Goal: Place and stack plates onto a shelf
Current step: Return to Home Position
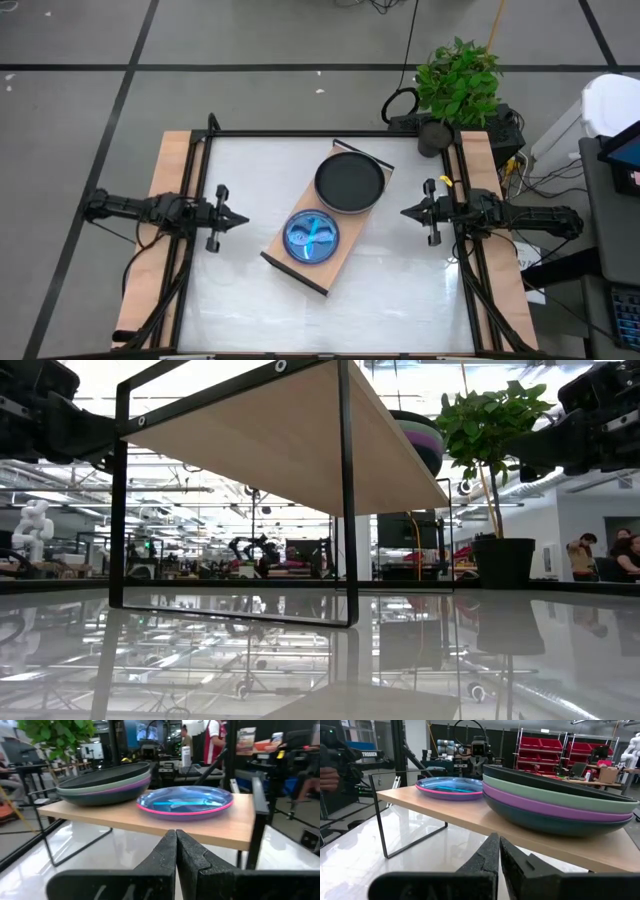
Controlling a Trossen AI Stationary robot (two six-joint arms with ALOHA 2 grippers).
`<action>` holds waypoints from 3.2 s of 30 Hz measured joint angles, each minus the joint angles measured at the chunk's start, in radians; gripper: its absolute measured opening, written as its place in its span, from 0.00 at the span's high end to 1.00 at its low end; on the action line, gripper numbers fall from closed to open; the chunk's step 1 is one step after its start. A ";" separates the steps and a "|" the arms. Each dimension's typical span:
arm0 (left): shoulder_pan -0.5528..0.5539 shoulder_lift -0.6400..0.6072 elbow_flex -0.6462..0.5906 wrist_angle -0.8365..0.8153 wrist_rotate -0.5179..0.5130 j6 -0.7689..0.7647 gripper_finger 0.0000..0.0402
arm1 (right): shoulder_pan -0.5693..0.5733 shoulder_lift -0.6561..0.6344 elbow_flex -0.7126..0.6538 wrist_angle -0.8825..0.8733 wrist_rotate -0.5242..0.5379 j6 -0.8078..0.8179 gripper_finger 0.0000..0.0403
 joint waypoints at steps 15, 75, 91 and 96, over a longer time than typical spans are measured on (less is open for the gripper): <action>0.171 0.000 -0.002 -0.011 0.103 0.033 0.99 | 0.000 0.000 0.000 0.000 0.000 0.000 1.00; 0.174 0.002 -0.002 -0.010 0.097 -0.001 0.99 | 0.000 0.000 0.000 0.001 0.000 0.000 1.00; 0.174 0.002 -0.002 -0.010 0.097 -0.001 0.99 | 0.000 0.000 0.000 0.001 0.000 0.000 1.00; 0.174 0.002 -0.002 -0.010 0.097 -0.001 0.99 | 0.000 0.000 0.000 0.001 0.000 0.000 1.00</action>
